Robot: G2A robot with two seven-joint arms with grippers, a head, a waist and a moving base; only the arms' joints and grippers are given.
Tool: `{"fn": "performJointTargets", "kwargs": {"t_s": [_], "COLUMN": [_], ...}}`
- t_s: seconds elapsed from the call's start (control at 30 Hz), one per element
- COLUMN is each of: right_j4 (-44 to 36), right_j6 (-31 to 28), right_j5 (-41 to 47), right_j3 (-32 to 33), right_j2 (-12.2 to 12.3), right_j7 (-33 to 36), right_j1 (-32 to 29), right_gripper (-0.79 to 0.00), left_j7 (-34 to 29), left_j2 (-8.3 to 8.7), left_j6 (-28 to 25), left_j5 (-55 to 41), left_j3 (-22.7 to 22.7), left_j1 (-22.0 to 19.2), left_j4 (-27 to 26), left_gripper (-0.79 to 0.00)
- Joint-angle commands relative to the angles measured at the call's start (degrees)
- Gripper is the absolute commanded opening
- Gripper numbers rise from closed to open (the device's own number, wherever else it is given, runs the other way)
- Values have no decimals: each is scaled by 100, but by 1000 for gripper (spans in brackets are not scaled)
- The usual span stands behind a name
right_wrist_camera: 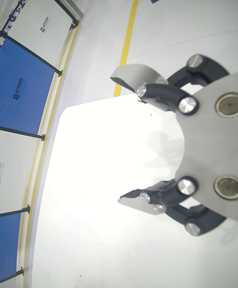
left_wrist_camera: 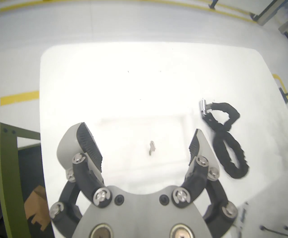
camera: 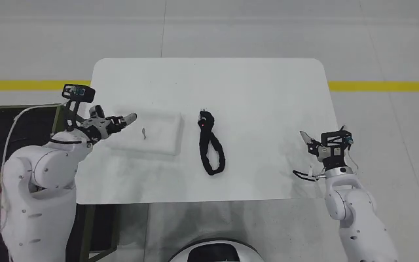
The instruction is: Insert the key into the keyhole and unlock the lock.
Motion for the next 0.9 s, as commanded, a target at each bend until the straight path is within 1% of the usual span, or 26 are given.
{"fn": "performJointTargets", "kwargs": {"t_s": [0.0, 0.03, 0.1, 0.17, 0.2, 0.23, 0.27, 0.33, 0.37, 0.43, 0.5, 0.57, 0.63, 0.7, 0.83, 0.87], "right_j4": [0, 0, 0, 0, 0, 0, 0, 0, 0, 0, 0, 0, 0, 0, 0, 0], "right_j6": [0, 0, 0, 0, 0, 0, 0, 0, 0, 0, 0, 0, 0, 0, 0, 0], "right_j5": [0, 0, 0, 0, 0, 0, 0, 0, 0, 0, 0, 0, 0, 0, 0, 0], "right_j3": [0, 0, 0, 0, 0, 0, 0, 0, 0, 0, 0, 0, 0, 0, 0, 0], "right_j2": [0, 0, 0, 0, 0, 0, 0, 0, 0, 0, 0, 0, 0, 0, 0, 0], "right_j7": [0, 0, 0, 0, 0, 0, 0, 0, 0, 0, 0, 0, 0, 0, 0, 0], "right_j1": [0, 0, 0, 0, 0, 0, 0, 0, 0, 0, 0, 0, 0, 0, 0, 0], "right_gripper": [0, 0, 0, 0, 0, 0, 0, 0, 0, 0, 0, 0, 0, 0, 0, 0], "left_j7": [-1671, -1873, -1873, -1873, -1873, -1873, -1873, -1873, -1873, -1873, -1873, -1873, -1873, -1873, -1873, -1873], "left_j2": [71, 99, 177, 265, 317, 362, 400, 454, 483, 534, 577, 619, 661, 703, 794, 817], "left_j6": [122, 136, 219, 347, 454, 577, 686, 794, 840, 963, 1034, 1069, 1128, 1214, 1349, 1383], "left_j5": [1, -9, 210, 102, 164, 249, 303, 136, 91, -1, -126, -253, -335, -364, -430, -437], "left_j3": [164, 324, 785, 1201, 1377, 1553, 1734, 2083, 2236, 2475, 2694, 2936, 3138, 3326, 3614, 3674], "left_j1": [-646, -864, -1116, -1357, -1484, -1620, -1752, -1994, -2101, -2312, -2482, -2641, -2786, -2893, -3046, -3080], "left_j4": [146, 305, 698, 1050, 1207, 1349, 1504, 1817, 1977, 2221, 2453, 2676, 2829, 2932, 3045, 3064], "left_gripper": [0, 0, 0, -135, -145, -194, -265, -296, -403, -468, -462, -496, -508, -548, -576, -613]}}
